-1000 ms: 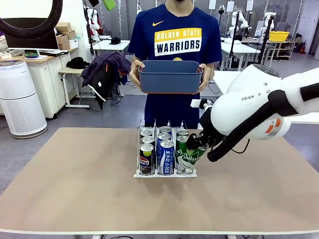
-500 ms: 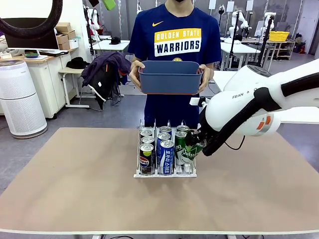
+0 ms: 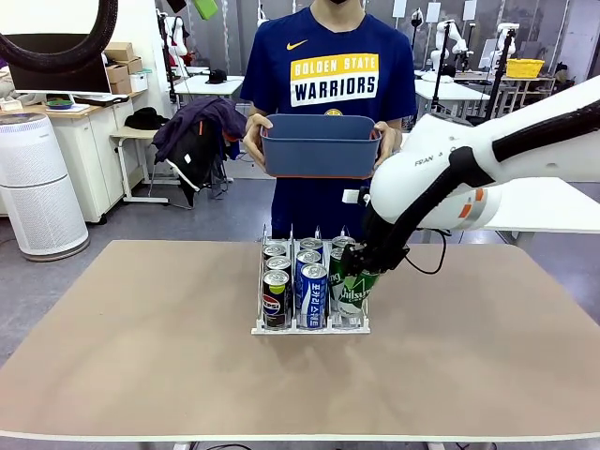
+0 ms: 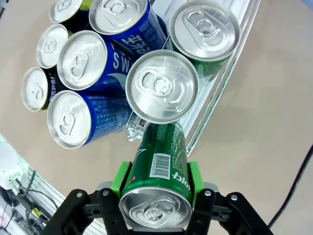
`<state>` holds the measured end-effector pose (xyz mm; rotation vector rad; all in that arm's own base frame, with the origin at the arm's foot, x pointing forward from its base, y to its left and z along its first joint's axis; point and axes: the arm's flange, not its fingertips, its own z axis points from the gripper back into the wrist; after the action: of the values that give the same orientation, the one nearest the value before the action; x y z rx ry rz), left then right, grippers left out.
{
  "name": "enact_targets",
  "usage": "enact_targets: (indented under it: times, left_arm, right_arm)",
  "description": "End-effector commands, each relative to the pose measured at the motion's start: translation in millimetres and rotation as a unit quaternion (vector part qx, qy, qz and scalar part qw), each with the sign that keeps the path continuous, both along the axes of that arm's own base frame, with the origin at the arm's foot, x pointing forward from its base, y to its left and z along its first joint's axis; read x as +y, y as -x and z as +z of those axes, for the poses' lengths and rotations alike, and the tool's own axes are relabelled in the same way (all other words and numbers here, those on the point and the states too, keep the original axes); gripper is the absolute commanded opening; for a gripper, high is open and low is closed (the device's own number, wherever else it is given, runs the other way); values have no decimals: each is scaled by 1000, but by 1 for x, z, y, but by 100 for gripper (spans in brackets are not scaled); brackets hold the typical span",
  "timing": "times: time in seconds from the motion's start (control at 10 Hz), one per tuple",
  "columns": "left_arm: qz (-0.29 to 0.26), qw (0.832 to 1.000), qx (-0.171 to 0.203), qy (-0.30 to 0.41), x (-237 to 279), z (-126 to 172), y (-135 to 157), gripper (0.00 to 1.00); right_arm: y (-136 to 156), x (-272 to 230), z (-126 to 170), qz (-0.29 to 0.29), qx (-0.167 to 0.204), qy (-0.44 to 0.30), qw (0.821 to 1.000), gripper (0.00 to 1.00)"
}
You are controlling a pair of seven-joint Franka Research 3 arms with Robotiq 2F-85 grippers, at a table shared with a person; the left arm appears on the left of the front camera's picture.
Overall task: Fill the beverage cans into the dispenser.
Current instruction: Place the picked Sprite in the line of the Automatic Can Dispenser with the same cans.
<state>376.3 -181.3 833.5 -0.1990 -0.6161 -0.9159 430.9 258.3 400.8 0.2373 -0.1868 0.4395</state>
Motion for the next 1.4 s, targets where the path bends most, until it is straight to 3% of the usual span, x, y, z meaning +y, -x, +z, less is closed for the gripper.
enact_targets:
  times: [0.0,0.4,0.8,0.9,1.0,1.1,1.2,1.3]
  left_arm:
    - [2,1000,-4,3,2,-1,1,100]
    - [2,1000,-4,3,2,-1,1,100]
    - [2,1000,-4,3,2,-1,1,100]
    - [2,1000,-4,3,2,-1,1,100]
    - [2,1000,-4,3,2,-1,1,100]
    - [2,1000,-4,3,2,-1,1,100]
    - [2,1000,-4,3,2,-1,1,100]
    - [2,1000,-4,3,2,-1,1,100]
  right_arm:
    - [-14,16,2,-8,11,19,1000,58]
    - [-9,29,-13,34,17,54,998,58]
    - [-9,19,-13,19,21,24,999,58]
    - [-10,20,-16,26,19,31,999,78]
    - [-8,20,-15,34,17,43,998,78]
    - [-5,21,-11,36,18,50,998,97]
    - [-2,20,-1,37,13,49,998,81]
    - [1,18,8,37,5,49,998,100]
